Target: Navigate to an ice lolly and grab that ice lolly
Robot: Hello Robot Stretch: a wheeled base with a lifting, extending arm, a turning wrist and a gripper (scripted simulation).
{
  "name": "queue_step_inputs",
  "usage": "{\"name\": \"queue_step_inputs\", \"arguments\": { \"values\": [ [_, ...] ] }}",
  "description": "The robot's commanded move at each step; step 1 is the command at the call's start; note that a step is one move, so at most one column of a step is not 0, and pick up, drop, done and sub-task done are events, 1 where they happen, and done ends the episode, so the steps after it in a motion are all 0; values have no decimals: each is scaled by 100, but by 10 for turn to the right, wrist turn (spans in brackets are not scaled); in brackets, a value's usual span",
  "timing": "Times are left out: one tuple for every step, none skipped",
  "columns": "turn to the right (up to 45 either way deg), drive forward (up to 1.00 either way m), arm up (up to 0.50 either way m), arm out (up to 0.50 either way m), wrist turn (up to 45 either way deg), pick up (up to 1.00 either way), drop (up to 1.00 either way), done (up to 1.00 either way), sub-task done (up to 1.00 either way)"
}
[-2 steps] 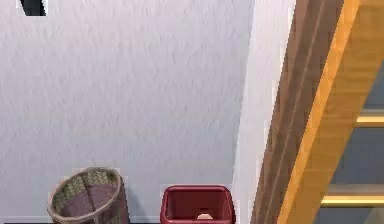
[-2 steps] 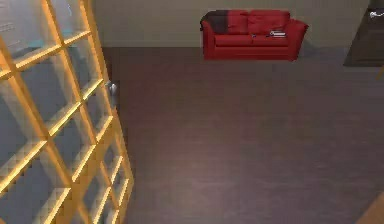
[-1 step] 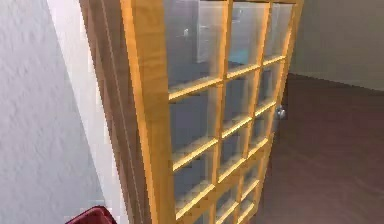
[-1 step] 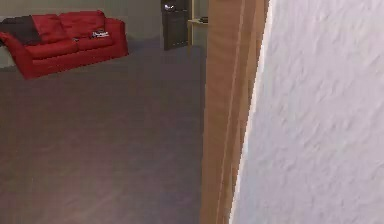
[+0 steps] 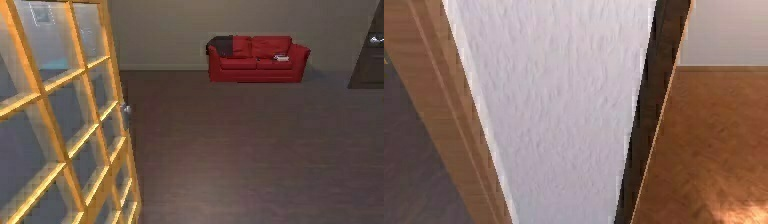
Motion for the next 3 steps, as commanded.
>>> {"name": "queue_step_inputs", "arguments": {
  "values": [
    [240, 0, 0, 0, 0, 0, 0, 0, 0],
    [30, 0, 0, 0, 0, 0, 0, 0, 0],
    [0, 45, 0, 0, 0, 0, 0, 0, 0]
  ]
}}
